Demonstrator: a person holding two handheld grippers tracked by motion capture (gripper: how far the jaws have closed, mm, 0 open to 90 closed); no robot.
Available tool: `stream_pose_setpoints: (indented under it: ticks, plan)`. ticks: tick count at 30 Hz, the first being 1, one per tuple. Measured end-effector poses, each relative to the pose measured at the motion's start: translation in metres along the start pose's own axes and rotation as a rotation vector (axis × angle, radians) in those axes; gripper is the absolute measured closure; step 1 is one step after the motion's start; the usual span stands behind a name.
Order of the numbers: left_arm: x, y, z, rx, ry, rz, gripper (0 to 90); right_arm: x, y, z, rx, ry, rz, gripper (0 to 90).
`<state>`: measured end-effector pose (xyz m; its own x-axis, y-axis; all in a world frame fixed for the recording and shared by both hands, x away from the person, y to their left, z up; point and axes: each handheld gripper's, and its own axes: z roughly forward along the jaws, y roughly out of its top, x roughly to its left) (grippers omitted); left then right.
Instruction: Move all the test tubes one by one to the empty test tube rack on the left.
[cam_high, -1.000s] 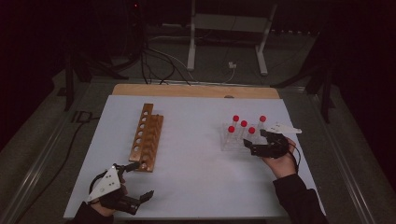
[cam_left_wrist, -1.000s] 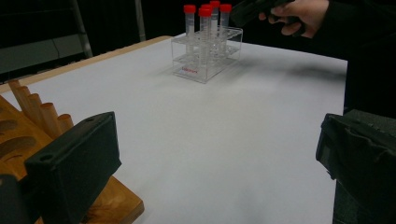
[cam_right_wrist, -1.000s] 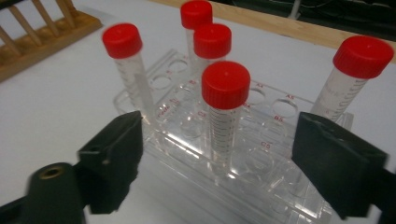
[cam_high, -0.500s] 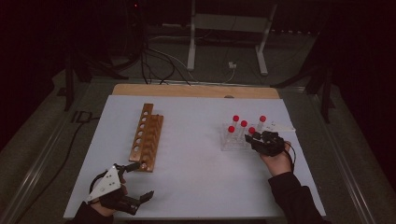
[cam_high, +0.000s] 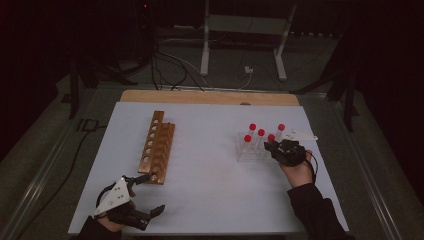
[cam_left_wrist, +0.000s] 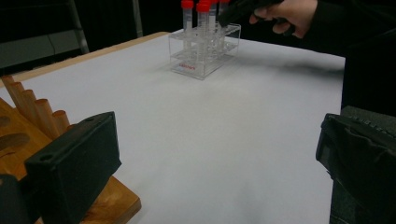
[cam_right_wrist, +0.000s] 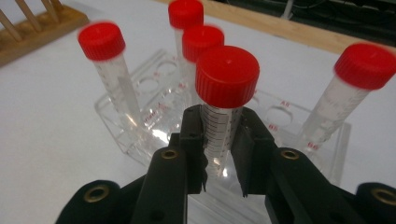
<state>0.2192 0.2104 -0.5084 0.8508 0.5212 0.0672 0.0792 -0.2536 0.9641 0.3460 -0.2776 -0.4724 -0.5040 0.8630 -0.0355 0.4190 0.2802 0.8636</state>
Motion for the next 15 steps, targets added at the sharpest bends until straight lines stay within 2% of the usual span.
stream_pose_setpoints:
  ticks: [5,8,10,15]
  plan:
    - [-0.003,0.003,0.001,0.01,-0.013,-0.015,0.4,-0.001,0.008,-0.009,-0.022,0.003,0.003,75.2]
    - [-0.005,0.005,0.0,0.014,-0.021,-0.008,0.4,-0.001,0.014,-0.016,-0.035,0.004,0.0,75.2]
    - [-0.006,0.008,0.001,0.019,-0.012,-0.019,0.4,-0.001,0.018,-0.021,-0.045,0.003,-0.001,75.2]
    - [-0.009,0.014,0.002,0.029,-0.024,-0.035,0.4,-0.001,0.027,-0.035,-0.064,0.004,-0.012,75.3]
